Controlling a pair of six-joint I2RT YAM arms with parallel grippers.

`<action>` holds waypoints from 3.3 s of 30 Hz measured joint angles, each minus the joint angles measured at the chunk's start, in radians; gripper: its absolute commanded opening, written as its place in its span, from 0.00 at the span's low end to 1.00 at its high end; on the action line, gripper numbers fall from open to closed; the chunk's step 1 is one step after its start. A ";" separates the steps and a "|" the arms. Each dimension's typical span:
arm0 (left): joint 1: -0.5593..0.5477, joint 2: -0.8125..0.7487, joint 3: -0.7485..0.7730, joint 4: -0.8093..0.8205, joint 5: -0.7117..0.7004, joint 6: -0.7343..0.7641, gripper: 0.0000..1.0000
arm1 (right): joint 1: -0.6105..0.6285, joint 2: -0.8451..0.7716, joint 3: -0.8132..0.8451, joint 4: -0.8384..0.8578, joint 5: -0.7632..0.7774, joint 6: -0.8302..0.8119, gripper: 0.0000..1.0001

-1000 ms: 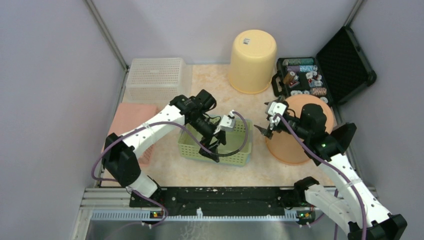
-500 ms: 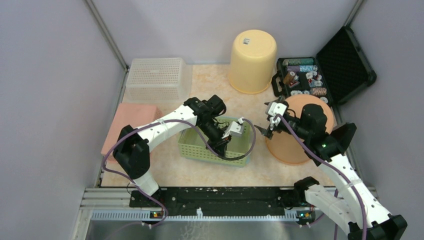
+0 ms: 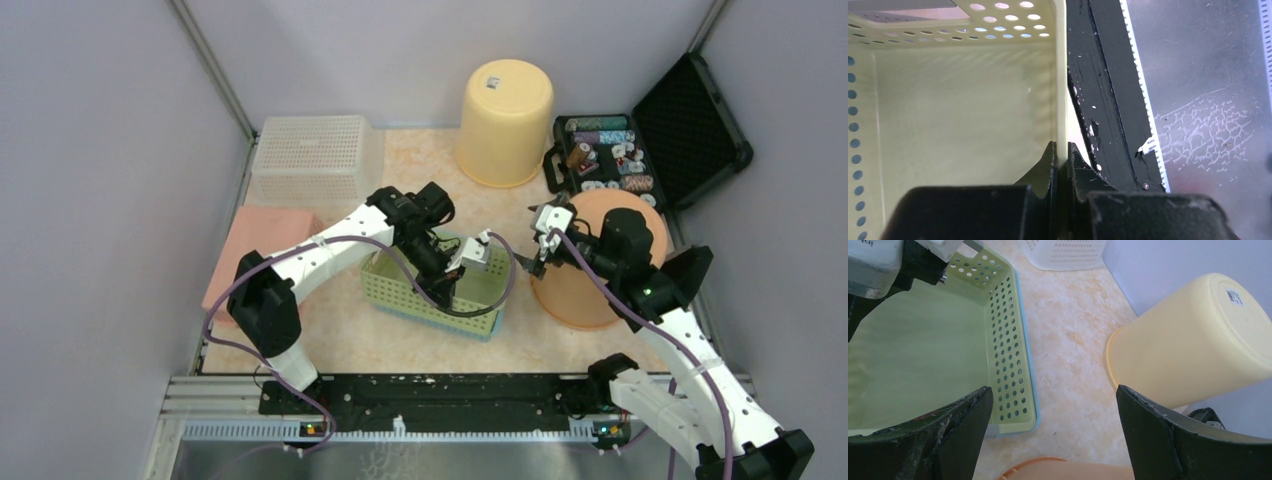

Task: Turn the large container upside down
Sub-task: Pick up the container from the container, then adjust the container at the center of the board.

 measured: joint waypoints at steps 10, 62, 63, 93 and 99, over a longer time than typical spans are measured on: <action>0.014 -0.021 0.041 -0.043 0.004 0.028 0.00 | -0.004 -0.001 0.000 0.000 -0.001 0.000 0.93; 0.399 -0.267 0.081 -0.123 0.282 0.119 0.00 | -0.006 0.009 0.000 0.000 -0.038 0.000 0.93; 0.410 -0.272 0.081 -0.122 0.292 0.119 0.00 | -0.006 0.009 0.000 0.000 -0.041 0.000 0.93; 0.597 -0.595 -0.108 0.555 0.054 -0.443 0.00 | 0.108 0.480 0.319 0.060 0.012 0.093 0.80; 0.729 -0.592 -0.181 0.670 0.066 -0.602 0.00 | 0.168 0.655 0.375 0.106 0.098 0.166 0.78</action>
